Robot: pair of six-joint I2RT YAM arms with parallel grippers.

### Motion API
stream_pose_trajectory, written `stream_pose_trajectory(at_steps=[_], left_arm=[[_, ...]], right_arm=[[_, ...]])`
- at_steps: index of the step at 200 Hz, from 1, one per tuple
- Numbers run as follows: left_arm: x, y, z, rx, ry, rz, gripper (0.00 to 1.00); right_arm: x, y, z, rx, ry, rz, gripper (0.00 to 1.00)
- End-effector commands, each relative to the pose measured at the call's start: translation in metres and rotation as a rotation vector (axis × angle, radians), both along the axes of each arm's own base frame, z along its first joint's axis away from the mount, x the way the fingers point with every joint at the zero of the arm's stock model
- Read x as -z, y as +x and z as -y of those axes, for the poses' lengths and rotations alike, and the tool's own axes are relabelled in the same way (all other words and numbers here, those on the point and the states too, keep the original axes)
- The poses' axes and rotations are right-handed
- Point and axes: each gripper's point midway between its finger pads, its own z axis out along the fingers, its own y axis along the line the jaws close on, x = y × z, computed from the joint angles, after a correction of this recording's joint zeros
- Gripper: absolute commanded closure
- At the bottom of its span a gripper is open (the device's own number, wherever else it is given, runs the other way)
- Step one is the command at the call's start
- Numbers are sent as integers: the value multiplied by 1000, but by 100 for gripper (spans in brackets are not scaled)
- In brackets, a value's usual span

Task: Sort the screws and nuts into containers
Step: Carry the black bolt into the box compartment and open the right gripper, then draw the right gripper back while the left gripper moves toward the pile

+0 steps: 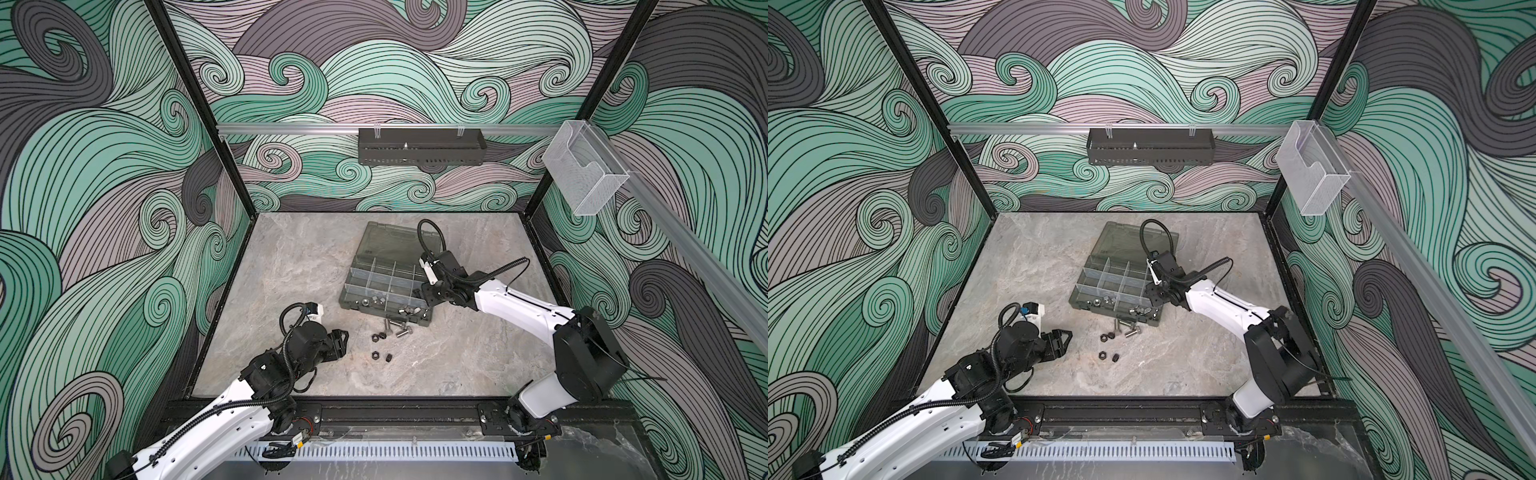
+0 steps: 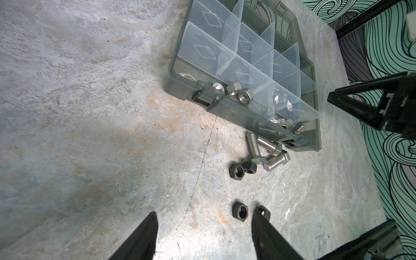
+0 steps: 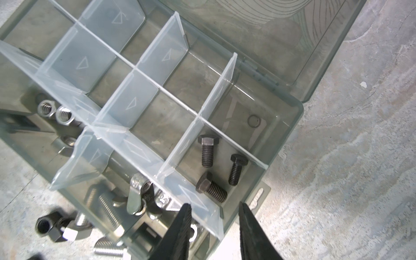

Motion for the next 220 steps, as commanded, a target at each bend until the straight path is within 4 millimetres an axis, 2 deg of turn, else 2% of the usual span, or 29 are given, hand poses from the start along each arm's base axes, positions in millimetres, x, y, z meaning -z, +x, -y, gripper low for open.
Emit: stream_pose_trajectory(at_steps=[1,42,79,148,182,220], left_arm=[[-7,2,1,1,-5,2,32],[-6,3,6,18,6,-18,32],[-4,6,12,43,22,-32,32],[-8,9,38,171,83,-113,34],[0,8,52,226,150,-164,35],[-1,6,74,312,239,-176,35]], right_arm=[[-12,-8,5,14,35,6,62],[-25,-22,13,24,71,30,61],[-26,-39,23,37,82,18,61],[-15,-83,49,92,125,-26,61],[-9,-99,66,124,113,-22,61],[0,-112,75,145,111,-49,60]])
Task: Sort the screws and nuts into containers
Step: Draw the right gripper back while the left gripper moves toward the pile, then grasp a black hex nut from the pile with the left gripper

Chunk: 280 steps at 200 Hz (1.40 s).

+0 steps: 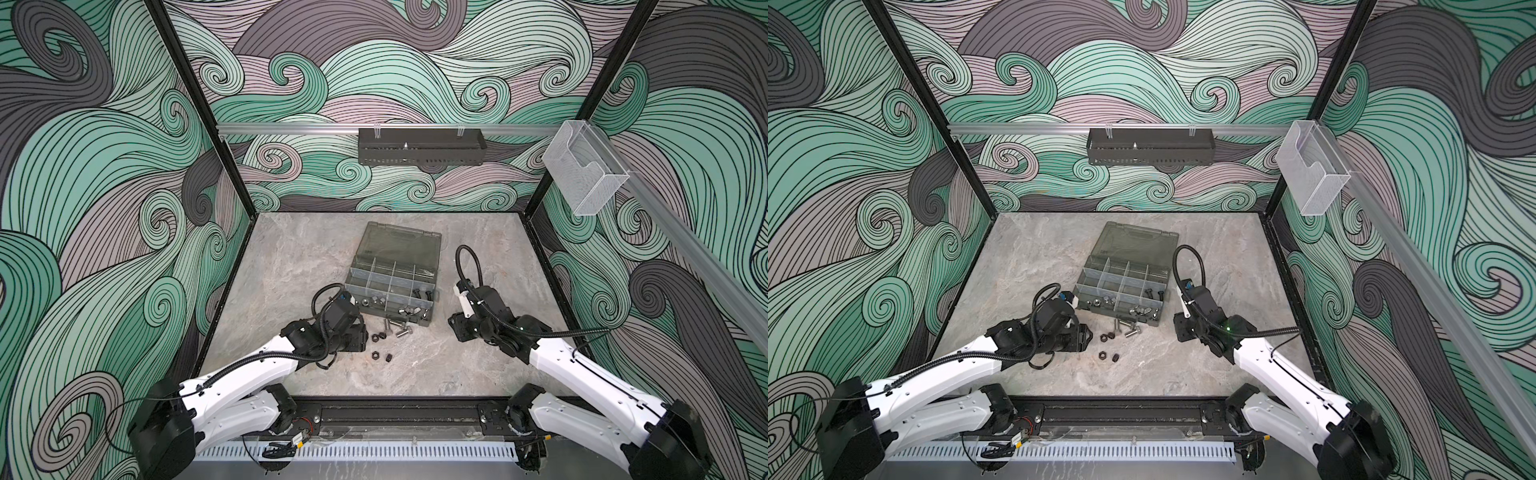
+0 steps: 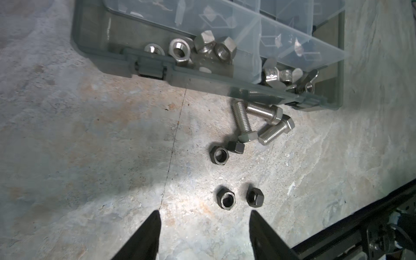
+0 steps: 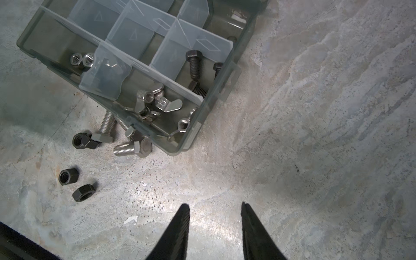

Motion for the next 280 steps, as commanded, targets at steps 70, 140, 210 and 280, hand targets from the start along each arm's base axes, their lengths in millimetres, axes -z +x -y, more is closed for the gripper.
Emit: stream_pose_trajectory(at_steps=[70,140,210,280], left_arm=[[11,-18,58,242,172,-62,39],[48,-32,82,314,302,-152,46],[65,-31,93,349,351,-174,60],[73,-31,96,363,384,-184,82]], right_arm=[[14,-20,13,67,37,-47,60],[16,-25,16,79,53,-46,60],[20,-28,18,87,63,-49,60],[19,-28,18,87,63,-47,60]])
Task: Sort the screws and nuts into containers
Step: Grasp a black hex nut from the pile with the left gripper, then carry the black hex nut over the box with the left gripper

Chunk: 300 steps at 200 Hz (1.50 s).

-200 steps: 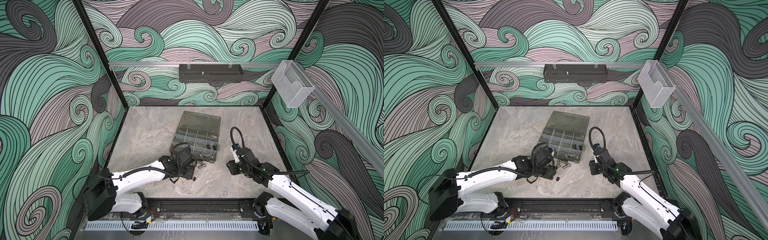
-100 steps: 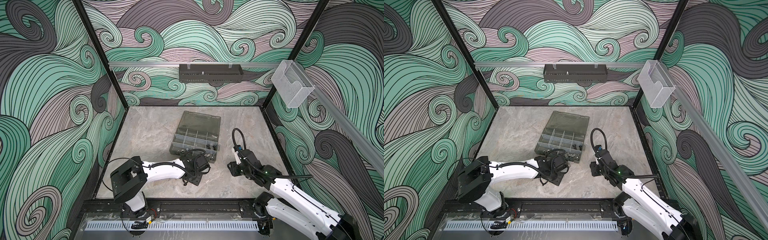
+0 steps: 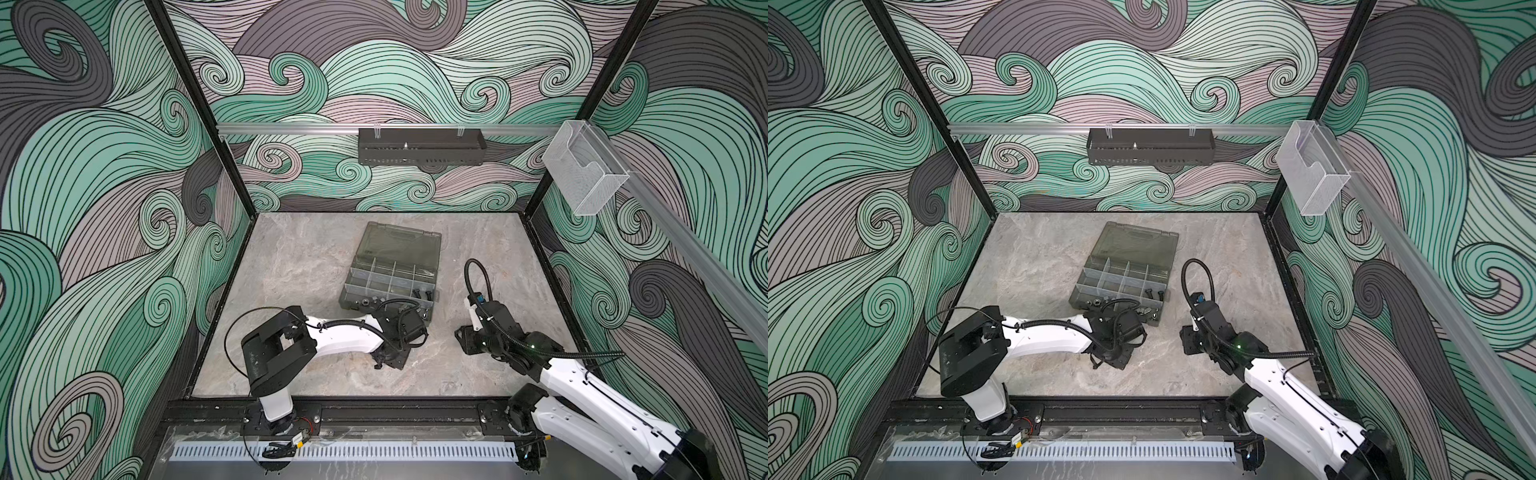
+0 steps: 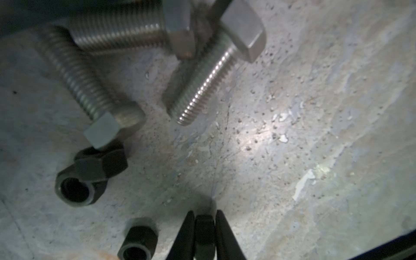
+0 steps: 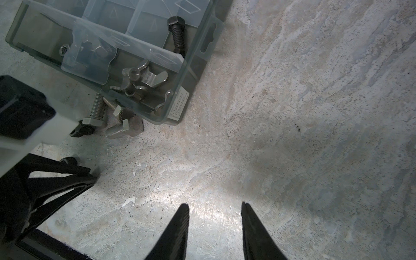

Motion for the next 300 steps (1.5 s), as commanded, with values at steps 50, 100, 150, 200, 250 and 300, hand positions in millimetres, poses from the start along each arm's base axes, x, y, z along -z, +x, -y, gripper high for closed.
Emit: stream_pose_trajectory(at_steps=[50,100,150,200,250,300], left_arm=[[-15,2,7,6,-7,14,88],[-76,49,25,19,-91,145,88],[-106,134,27,-58,-154,208,87],[-95,198,33,-90,-142,194,87],[-64,217,37,-118,-123,130,85],[-61,217,36,-130,-124,122,57]], right_arm=[[1,-2,4,14,-4,-2,60],[-1,-3,7,30,1,11,61],[-5,-3,8,34,6,25,61],[-4,-3,9,34,7,30,61],[-3,-4,8,32,11,29,61],[-3,-4,9,33,11,31,61]])
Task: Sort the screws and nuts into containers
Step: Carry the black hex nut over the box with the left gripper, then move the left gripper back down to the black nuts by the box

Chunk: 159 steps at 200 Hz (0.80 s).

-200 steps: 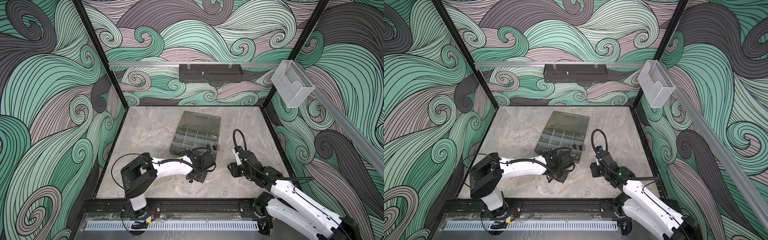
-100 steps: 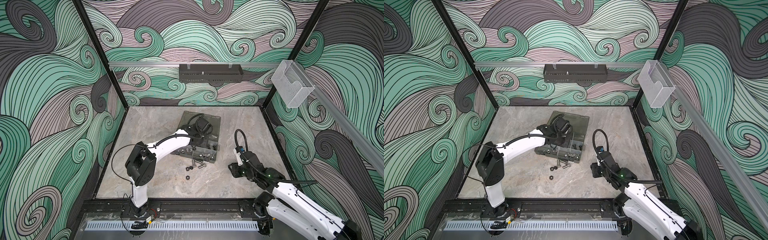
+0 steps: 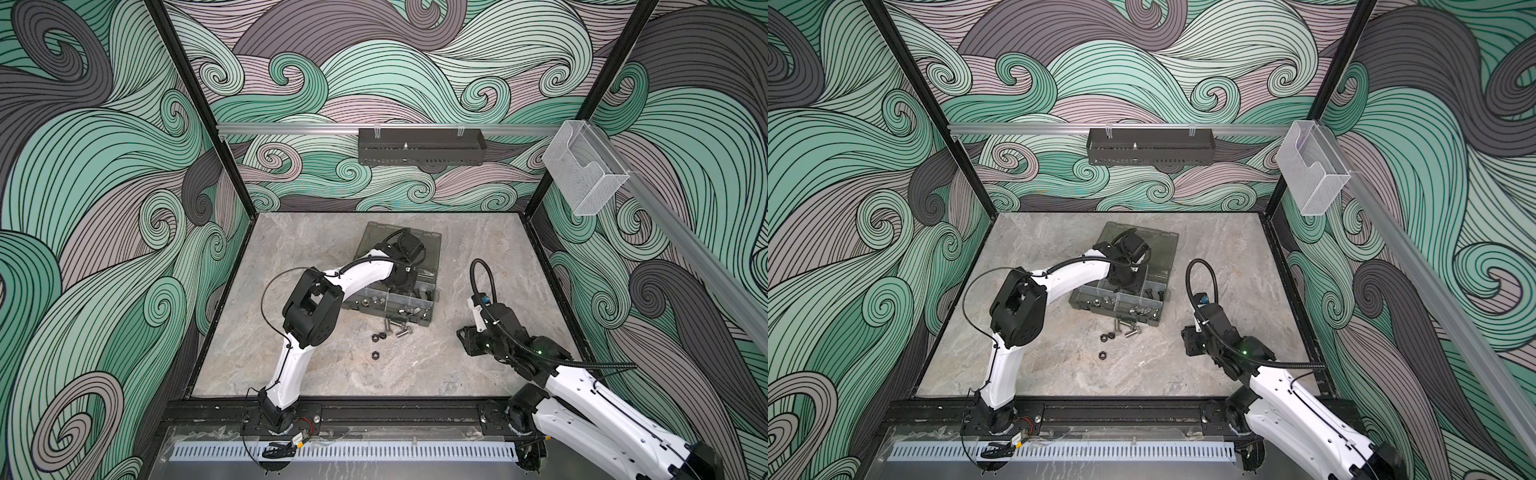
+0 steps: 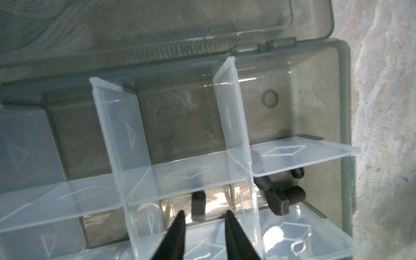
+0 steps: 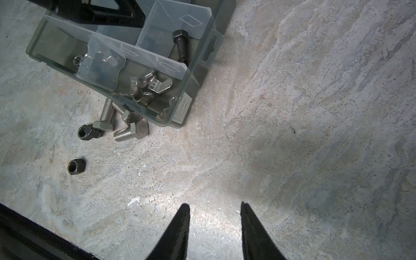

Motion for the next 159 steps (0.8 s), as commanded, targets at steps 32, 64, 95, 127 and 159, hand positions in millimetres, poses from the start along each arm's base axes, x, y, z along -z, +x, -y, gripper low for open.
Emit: stream_pose_trajectory(at_steps=[32,64,95,127,159], left_arm=[[-13,3,0,-12,-22,3,54],[-21,3,1,-9,-35,11,53],[-37,1,0,-6,-61,30,53],[-58,-5,-2,-2,-99,56,53],[-76,-19,-12,3,-120,73,53]], right_arm=[[6,-2,6,26,-10,-10,61],[6,-2,7,29,-12,-6,61],[6,-2,7,30,-11,-3,61],[7,-1,7,33,-13,-4,61],[7,-2,7,31,-14,-7,61]])
